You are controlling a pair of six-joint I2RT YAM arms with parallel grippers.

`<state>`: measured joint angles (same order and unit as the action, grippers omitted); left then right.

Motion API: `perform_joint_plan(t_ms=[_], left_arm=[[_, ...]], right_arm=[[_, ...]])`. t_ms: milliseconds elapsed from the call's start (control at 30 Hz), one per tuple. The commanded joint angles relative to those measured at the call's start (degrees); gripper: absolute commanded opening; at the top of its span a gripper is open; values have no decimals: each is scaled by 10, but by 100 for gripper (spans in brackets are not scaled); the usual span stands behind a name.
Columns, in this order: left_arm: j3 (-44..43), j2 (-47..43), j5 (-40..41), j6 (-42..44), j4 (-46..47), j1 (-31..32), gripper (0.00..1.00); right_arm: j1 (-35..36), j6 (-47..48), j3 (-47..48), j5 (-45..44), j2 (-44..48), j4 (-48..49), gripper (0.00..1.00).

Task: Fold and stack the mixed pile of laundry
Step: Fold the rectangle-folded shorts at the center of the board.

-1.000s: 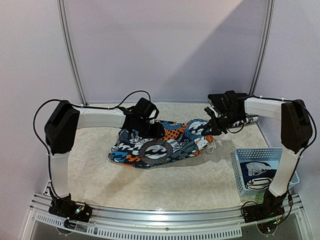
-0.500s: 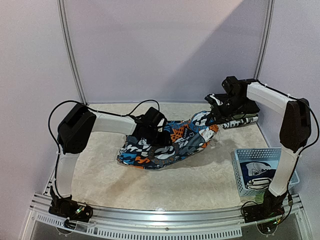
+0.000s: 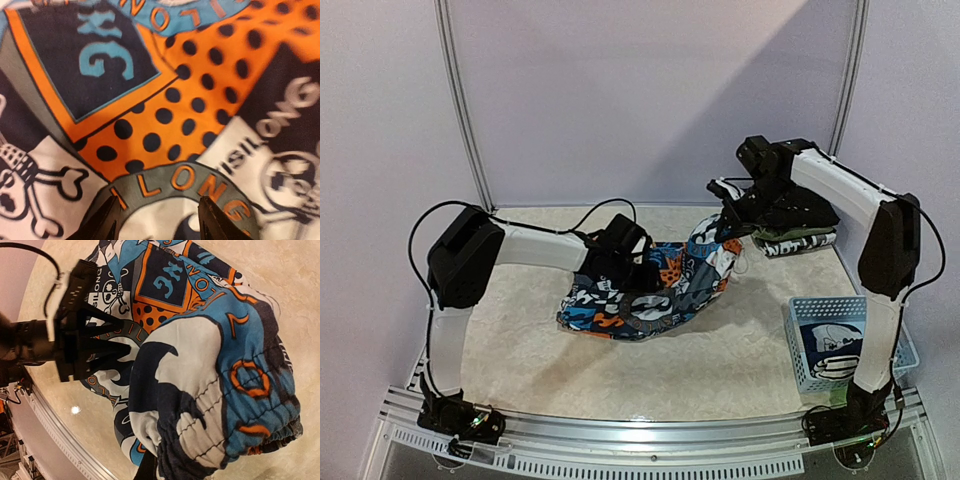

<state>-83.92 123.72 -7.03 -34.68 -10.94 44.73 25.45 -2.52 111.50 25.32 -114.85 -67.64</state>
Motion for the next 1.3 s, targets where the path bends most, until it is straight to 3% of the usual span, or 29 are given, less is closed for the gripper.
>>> perform_joint_plan(t_ms=[0, 233, 433, 867, 1267], left_arm=[[8, -91, 20, 28, -15, 3, 54], [54, -200, 146, 66, -127, -27, 56], [177, -257, 169, 57, -130, -90, 56], [272, -232, 135, 0, -87, -138, 57], [325, -201, 81, -36, -11, -162, 57]], right_arm=[[17, -2, 36, -75, -36, -18, 0], [33, -15, 72, -48, -55, -15, 0], [59, -21, 128, -41, -77, -9, 0], [121, -87, 219, -53, -152, 35, 0], [175, -158, 286, 10, -232, 106, 0]])
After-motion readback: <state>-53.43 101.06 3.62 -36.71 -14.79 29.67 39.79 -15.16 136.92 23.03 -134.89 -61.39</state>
